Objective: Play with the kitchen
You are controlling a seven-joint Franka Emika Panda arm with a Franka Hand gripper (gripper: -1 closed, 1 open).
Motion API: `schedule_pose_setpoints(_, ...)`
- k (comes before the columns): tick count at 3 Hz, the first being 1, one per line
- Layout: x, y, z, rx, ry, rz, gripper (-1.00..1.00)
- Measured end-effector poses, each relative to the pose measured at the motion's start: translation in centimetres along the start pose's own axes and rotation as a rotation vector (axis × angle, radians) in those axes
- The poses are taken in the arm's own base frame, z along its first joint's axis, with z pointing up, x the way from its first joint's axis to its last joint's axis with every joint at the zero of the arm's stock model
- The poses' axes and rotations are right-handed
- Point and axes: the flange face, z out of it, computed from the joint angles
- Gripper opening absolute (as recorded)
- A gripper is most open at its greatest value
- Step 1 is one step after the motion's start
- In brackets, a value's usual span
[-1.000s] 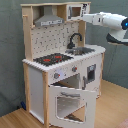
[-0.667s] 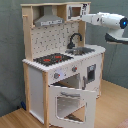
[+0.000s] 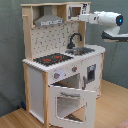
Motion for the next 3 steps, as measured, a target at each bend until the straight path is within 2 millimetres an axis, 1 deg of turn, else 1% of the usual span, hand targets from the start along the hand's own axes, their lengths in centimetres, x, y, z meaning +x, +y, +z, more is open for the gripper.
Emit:
schedule_pose_setpoints(1, -0.8, -0.7, 2.3, 0.016, 0.012, -0.024, 1.00)
schedule_pose_setpoints(2, -0.5, -1.3, 4.4, 0.030, 0.032, -0.037, 1.00)
schedule_pose_setpoints(3, 0.5, -1.4, 6.1, 0.038, 0.048, -0.049, 1.00)
